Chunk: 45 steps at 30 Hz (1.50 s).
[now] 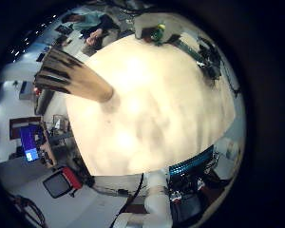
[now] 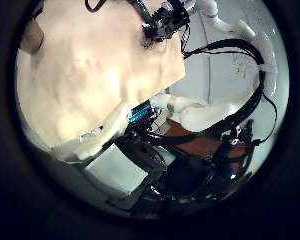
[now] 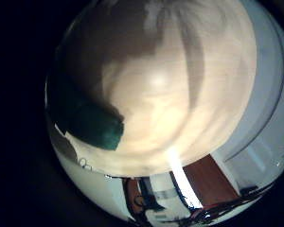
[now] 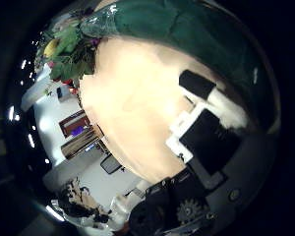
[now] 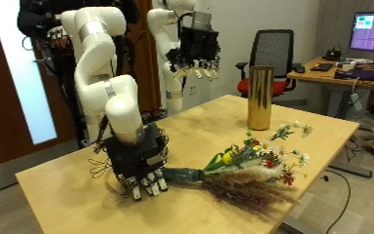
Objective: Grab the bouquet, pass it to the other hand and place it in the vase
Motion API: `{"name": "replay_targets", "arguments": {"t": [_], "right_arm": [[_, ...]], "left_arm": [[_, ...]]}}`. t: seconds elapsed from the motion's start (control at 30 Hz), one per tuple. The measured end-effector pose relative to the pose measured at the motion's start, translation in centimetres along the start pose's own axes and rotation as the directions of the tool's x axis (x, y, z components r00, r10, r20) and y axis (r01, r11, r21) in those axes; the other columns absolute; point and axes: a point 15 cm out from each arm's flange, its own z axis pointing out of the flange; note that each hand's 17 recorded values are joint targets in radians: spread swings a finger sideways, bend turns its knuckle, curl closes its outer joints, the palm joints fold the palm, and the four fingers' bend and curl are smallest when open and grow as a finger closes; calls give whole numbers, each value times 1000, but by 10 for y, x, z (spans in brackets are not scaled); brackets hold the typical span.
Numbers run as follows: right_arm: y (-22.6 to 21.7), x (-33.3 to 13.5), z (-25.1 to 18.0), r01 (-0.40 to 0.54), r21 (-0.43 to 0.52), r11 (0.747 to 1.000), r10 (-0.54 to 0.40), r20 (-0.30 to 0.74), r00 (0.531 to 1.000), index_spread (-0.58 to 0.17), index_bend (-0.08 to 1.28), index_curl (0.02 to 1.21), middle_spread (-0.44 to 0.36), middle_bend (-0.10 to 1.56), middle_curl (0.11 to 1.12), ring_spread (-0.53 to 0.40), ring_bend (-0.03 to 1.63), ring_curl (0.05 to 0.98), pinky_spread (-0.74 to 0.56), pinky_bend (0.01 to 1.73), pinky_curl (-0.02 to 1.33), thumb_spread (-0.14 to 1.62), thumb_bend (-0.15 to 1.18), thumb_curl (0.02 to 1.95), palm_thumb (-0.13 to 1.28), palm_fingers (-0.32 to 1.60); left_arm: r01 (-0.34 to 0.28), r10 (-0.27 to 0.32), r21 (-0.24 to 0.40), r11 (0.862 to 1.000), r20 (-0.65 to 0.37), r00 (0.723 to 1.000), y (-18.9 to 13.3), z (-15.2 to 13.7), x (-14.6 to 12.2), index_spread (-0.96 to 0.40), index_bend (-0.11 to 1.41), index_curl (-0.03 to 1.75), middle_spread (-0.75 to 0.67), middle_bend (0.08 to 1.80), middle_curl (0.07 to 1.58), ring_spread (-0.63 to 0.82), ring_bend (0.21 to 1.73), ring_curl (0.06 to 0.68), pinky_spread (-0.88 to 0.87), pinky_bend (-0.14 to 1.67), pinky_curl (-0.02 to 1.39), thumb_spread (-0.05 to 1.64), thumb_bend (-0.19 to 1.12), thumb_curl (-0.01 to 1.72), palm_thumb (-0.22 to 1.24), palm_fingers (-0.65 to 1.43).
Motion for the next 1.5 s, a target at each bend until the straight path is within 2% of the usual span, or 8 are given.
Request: {"name": "replay_targets", "arguments": {"t": [0.07,0.1,0.23,0.5,0.7,0.9,1.17,1.5], "right_arm": [[3,0,-1,4,-15,1000,-4,1,1000,-242,267,379,-94,681,455,-213,944,256,-156,577,193,969,-24,445,803,1036],[4,-1,-2,6,-20,1000,-6,2,1000,-296,355,450,-145,753,503,-269,989,307,-376,776,265,948,-28,451,795,1261],[9,0,-10,10,-45,999,-10,9,1000,-358,580,592,-198,908,580,-290,1119,390,-510,947,346,941,-24,457,800,1357],[11,12,-36,2,-26,1000,0,45,999,-385,871,859,-225,1165,755,-236,1382,531,-354,1327,536,936,-6,485,914,1191],[15,5,-62,34,32,999,-36,67,997,-359,951,983,-201,1259,827,-208,1444,584,-256,1418,617,956,15,552,1083,1115],[27,-14,-88,105,67,992,-117,209,971,-344,954,1033,-181,1286,847,-199,1449,601,-231,1413,651,989,19,607,1169,1105],[61,-39,-136,193,114,975,-224,456,861,-334,936,1081,-165,1296,856,-195,1454,614,-206,1392,694,961,-7,684,1217,1109],[101,-74,-199,272,286,919,-391,564,727,-333,908,1116,-161,1301,861,-192,1455,617,-207,1353,741,879,-5,770,1230,1111]], "left_arm": [[0,0,-1,1000,0,1000,0,0,0,287,192,418,494,184,276,589,370,218,524,190,276,974,-26,322,600,131],[1,-1,0,1000,0,1000,0,0,0,287,192,418,494,184,276,589,370,217,524,190,276,974,-26,322,600,131],[1,-1,0,1000,0,1000,1,-1,0,287,192,418,494,184,276,590,371,217,524,190,277,974,-26,322,600,131],[2,-2,-1,1000,0,1000,0,0,-1,287,192,418,494,184,276,590,372,216,524,190,277,974,-26,322,600,131],[6,-6,-2,1000,-1,1000,-2,1,-2,287,192,418,494,184,275,590,372,215,524,190,277,974,-26,322,600,131],[11,-11,-12,1000,-2,1000,-4,2,-2,289,193,420,494,182,273,588,372,217,522,191,280,974,-26,322,600,135],[20,-20,-6,1000,-3,1000,-8,-1,-5,288,191,417,499,183,270,586,376,216,508,193,284,974,-26,322,600,140],[37,-37,2,999,-30,999,-14,-2,-11,280,197,425,482,184,270,573,381,214,502,189,282,970,-27,322,582,163]]}}
